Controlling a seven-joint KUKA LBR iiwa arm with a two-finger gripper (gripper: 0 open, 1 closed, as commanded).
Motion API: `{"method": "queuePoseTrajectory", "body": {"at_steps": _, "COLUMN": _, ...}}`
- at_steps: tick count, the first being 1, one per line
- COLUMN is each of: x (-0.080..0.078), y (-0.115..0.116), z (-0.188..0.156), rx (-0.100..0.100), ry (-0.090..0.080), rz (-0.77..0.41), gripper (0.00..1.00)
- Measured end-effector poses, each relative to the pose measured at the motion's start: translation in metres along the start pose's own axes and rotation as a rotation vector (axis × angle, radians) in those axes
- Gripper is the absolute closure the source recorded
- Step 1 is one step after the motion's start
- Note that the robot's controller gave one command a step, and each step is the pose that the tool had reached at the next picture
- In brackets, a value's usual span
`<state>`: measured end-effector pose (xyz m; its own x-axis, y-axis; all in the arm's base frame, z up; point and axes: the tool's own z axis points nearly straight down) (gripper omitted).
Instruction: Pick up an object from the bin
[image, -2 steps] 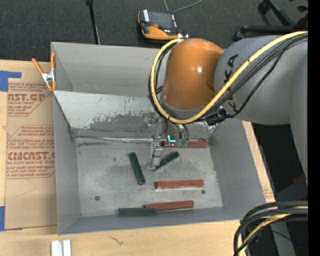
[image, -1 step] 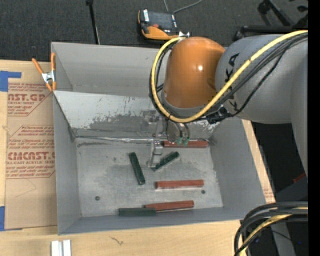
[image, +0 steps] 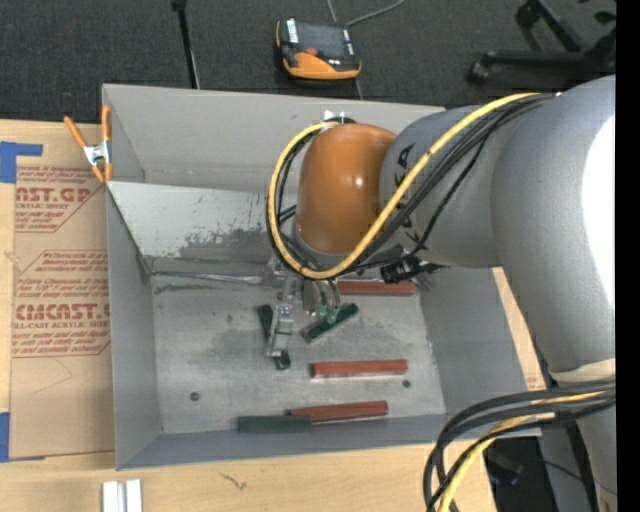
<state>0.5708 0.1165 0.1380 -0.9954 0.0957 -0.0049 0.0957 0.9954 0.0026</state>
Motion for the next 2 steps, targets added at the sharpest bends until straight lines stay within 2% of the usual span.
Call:
{"method": "queuePoseTrajectory", "body": {"at_steps": 1, "x": 0.002, "y": 0.001, "z": 0.045, "rx": 0.002, "ry": 0.008, "rz": 0.030, "gripper": 0.00}}
{"method": "queuePoseTrajectory", "body": {"at_steps": 2, "x": 0.001, "y": -0.012, "z": 0.013, "rx": 0.002, "ry": 0.004, "rz": 0.154, "gripper": 0.00}}
